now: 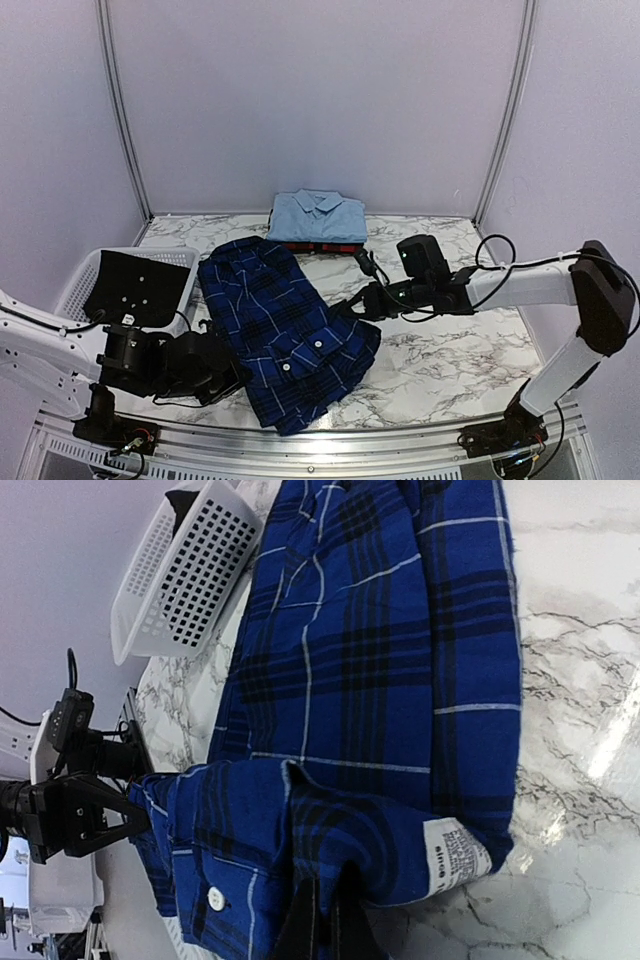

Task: Fold and stack the long sleeve shirts
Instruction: Fold the rectangle-folded shirt at the center of the board.

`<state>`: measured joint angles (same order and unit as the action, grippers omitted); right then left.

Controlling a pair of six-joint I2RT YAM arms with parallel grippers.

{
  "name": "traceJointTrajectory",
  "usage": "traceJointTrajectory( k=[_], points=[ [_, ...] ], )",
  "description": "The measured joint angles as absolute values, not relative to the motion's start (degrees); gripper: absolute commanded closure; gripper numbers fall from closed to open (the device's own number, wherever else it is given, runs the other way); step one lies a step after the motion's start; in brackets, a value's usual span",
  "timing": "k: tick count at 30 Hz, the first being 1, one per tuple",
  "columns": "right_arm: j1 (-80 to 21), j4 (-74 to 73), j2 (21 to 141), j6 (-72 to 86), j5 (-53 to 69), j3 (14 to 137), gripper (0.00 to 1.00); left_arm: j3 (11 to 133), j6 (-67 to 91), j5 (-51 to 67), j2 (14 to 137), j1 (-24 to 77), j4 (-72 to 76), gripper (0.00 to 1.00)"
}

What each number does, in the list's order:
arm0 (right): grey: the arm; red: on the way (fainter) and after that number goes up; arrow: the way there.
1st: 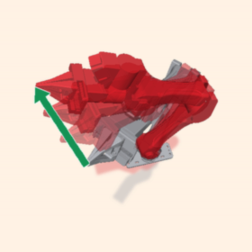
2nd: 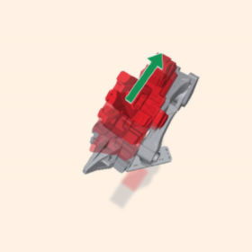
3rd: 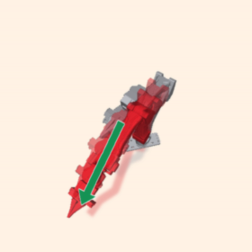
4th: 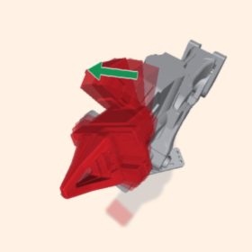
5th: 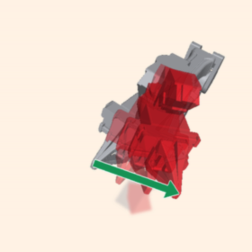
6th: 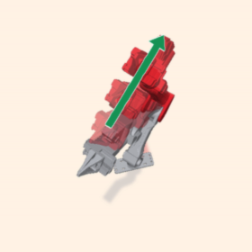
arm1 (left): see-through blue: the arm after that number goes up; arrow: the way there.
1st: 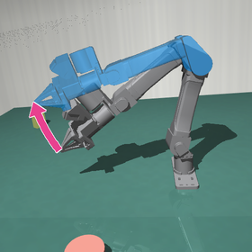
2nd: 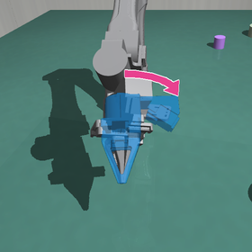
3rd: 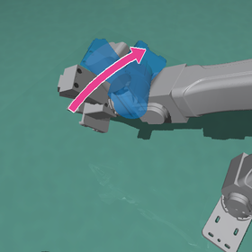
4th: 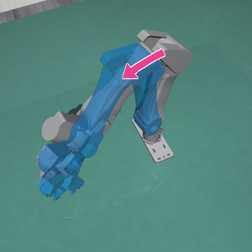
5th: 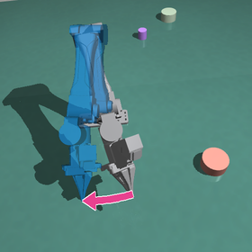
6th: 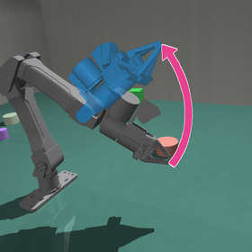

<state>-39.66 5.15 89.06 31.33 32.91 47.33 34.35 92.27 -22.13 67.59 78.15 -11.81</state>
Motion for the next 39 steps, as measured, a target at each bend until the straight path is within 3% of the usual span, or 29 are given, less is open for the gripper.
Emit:
traceJointTrajectory(
  k=[4, 10, 13, 20, 26, 39],
  points=[
    [-39.59, 7.86, 94.04, 32.93, 32.86, 48.47, 1.00, 32.97, 91.94, -22.57, 67.35, 74.41, -12.53, 0.99],
    [-39.57, 9.65, 98.45, 33.26, 30.74, 49.98, 0.99, 32.88, 87.83, -22.48, 69.56, 68.79, -12.75, 0.84],
    [-39.57, 9.87, 99.59, 33.04, 29.36, 50.00, 0.90, 32.93, 85.58, -22.06, 71.70, 66.61, -12.78, 0.83],
    [-39.57, 9.74, 101.56, 31.86, 27.75, 50.30, 0.88, 33.58, 81.62, -20.93, 75.07, 63.81, -12.82, 0.83],
    [-39.59, 9.82, 103.04, 30.92, 27.94, 51.75, 0.75, 34.48, 79.26, -19.49, 78.61, 62.81, -12.78, 0.80],
    [-43.64, 6.11, 108.97, 26.61, 22.20, 55.81, 0.73, 40.40, 76.58, -17.82, 87.83, 62.37, -12.78, 0.81]
  ],
)
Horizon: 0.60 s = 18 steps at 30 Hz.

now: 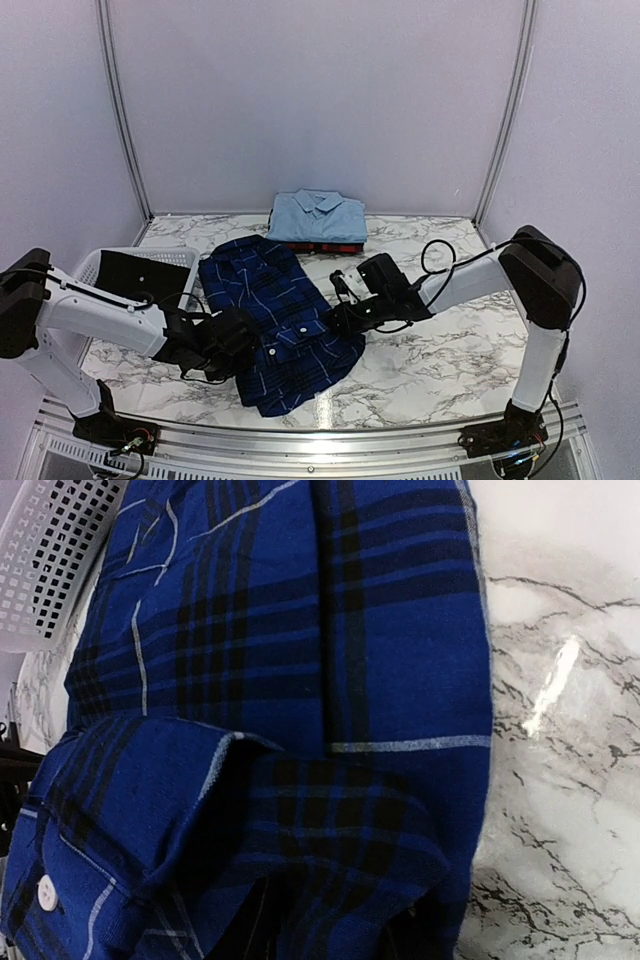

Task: Fold and stack the long sleeve shirts
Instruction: Fold the rectangle-folded shirt at the center of the board.

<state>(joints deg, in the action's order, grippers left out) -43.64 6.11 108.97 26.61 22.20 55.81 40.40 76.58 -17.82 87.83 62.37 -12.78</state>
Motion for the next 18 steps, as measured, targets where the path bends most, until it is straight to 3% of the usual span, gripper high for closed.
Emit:
traceJointTrajectory(
  k=[6, 18],
  points=[
    [-46.00, 4.56, 104.49, 26.28, 16.84, 51.44, 0.74, 40.80, 76.60, -16.67, 88.23, 66.19, -12.75, 0.81],
    [-56.77, 5.13, 74.94, 42.33, 13.85, 22.61, 0.68, 40.53, 79.59, -9.82, 86.21, 75.48, -14.28, 0.81]
  ],
)
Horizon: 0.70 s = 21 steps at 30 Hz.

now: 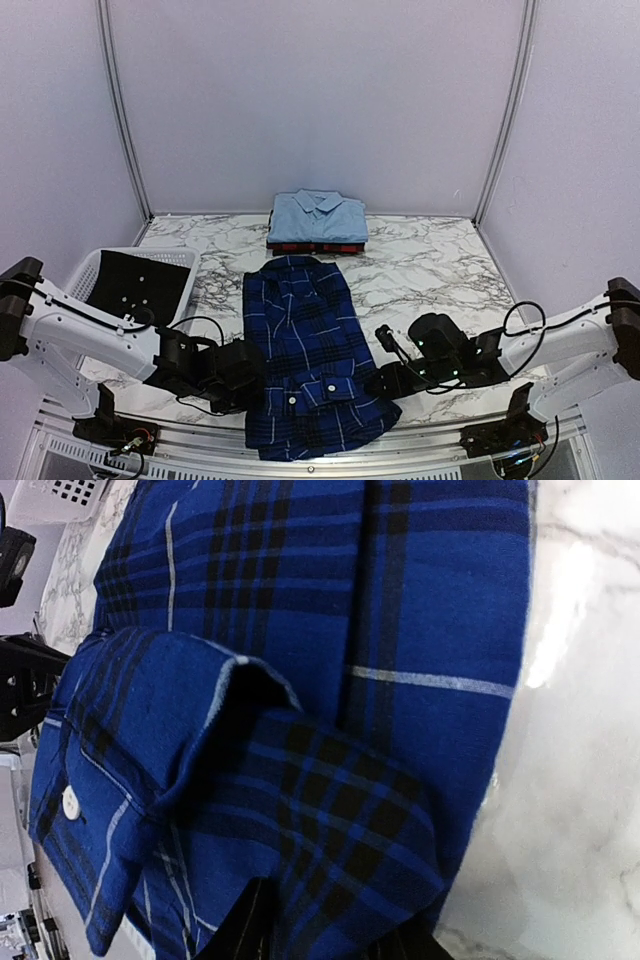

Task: Fold and stack the long sleeve shirts
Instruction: Fold the rectangle-folded shirt at the center of the board.

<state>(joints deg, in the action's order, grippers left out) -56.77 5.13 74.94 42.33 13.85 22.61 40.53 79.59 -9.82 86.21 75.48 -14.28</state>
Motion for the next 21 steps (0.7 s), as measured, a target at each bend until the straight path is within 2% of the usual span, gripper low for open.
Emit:
traceJointTrajectory(
  k=[6, 11, 14, 21],
  points=[
    [-58.11, 0.67, 71.81, 44.82, 12.23, 23.29, 0.55, 39.20, 80.82, -8.40, 82.19, 76.07, -19.11, 0.60],
    [-57.84, -4.91, 67.70, 43.18, 10.87, 24.67, 0.39, 40.23, 79.96, -8.05, 81.80, 76.09, -22.24, 0.46],
    [-57.84, -8.03, 63.37, 41.32, 11.09, 24.67, 0.37, 40.38, 79.07, -7.77, 79.59, 76.12, -22.92, 0.40],
    [-58.30, -11.31, 55.29, 38.06, 14.55, 22.85, 0.38, 42.50, 76.77, -5.41, 76.03, 79.59, -23.49, 0.36]
  ],
)
